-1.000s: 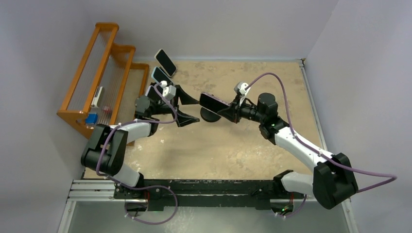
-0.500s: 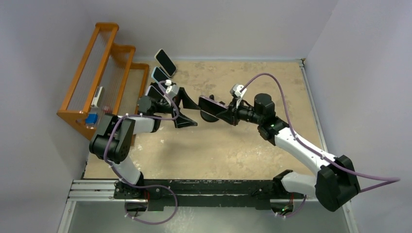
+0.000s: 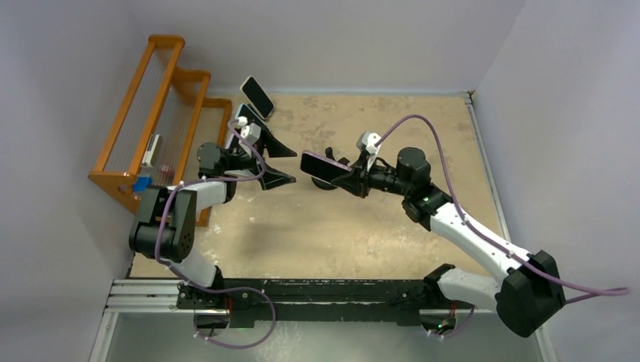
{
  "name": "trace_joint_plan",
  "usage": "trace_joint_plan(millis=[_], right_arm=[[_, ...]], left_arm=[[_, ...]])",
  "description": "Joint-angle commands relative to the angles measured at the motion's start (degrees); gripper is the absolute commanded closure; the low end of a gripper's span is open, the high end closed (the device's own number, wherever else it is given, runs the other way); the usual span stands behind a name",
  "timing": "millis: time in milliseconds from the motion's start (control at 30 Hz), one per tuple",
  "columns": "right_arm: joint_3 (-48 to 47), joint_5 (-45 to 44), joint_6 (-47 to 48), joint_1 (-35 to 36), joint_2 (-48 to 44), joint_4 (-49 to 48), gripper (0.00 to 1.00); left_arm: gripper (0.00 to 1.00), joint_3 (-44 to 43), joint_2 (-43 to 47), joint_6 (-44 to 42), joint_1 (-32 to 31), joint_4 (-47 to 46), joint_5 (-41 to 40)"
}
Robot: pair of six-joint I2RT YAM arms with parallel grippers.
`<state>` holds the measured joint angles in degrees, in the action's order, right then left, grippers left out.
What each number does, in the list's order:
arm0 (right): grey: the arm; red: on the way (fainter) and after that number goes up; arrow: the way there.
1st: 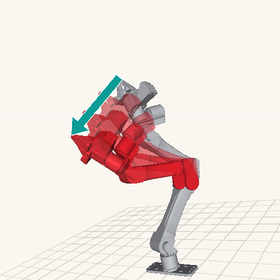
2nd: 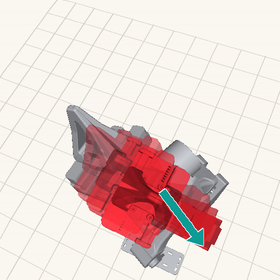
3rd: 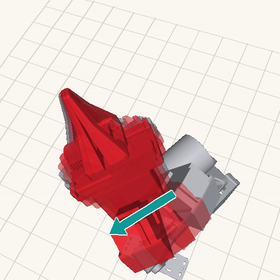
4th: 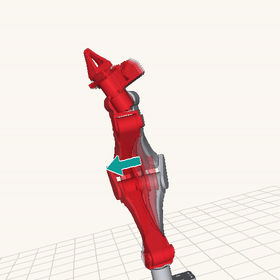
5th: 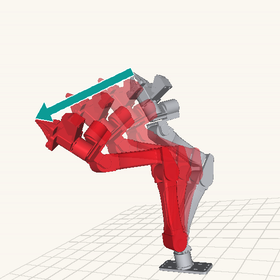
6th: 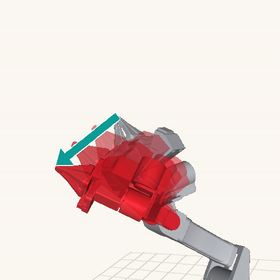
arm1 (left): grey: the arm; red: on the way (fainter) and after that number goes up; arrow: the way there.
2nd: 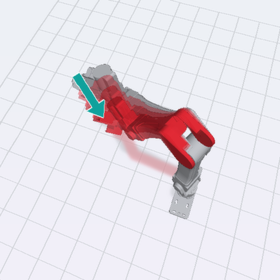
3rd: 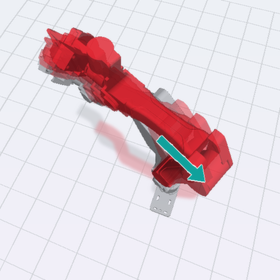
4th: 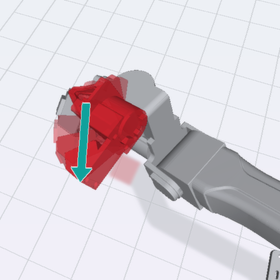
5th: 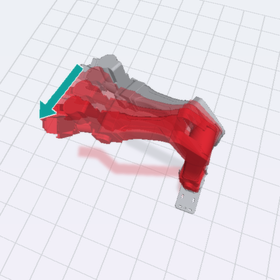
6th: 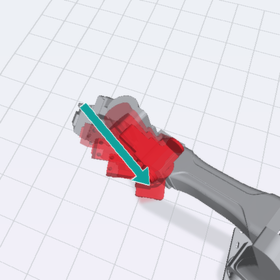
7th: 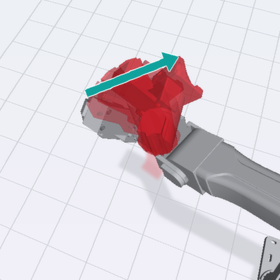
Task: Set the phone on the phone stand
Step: Adjust the phone.
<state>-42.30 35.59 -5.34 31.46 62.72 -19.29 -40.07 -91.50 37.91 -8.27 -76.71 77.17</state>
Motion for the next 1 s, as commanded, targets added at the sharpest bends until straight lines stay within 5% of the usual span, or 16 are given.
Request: trace_joint_plan(millis=[0, 100, 400, 500, 667, 833, 900, 967], right_arm=[[-4.54, 2.27, -0.62, 0.75, 2.29, -6.63, 1.0], [-6.14, 2.46, -0.15, 1.72, 4.62, -6.74, 1.0], [-11.25, 2.16, 1.09, 6.77, 9.92, -5.61, 1.0], [-12.36, 2.07, 1.42, 7.7, 11.7, -4.53, 1.0], [-13.12, 1.94, 1.4, 7.94, 14.36, -3.56, 1.0], [-12.6, 0.48, 0.75, 7.97, 15.01, -5.49, 1.0], [-10.86, 0.26, 0.08, 8.0, 14.11, -8.03, 0.76], [-7.66, 1.36, -1.28, 8.0, 12.42, -12.44, 0.63]], left_arm=[[0.11, -2.66, -3.44, 9.17, -0.4, -13.83, 4.37], [0.11, -4.46, -6.39, 17.96, -1.04, -23.3, 6.97], [0.12, -7.63, -9.61, 16.26, -3.76, -21.77, 7.56], [0.33, -8.38, -10.23, 17.91, -3.86, -23.66, 8.19], [1.0, -10.19, -10.31, 19.52, -3.92, -23.76, 11.15], [1.0, -9.14, -8.16, 18.56, -3.86, -23.87, 10.85], [1.0, -8.54, -7.19, 17.82, -3.86, -23.9, 9.5], [1.0, -7.93, -6.06, 17.01, -3.79, -23.87, 7.76]])
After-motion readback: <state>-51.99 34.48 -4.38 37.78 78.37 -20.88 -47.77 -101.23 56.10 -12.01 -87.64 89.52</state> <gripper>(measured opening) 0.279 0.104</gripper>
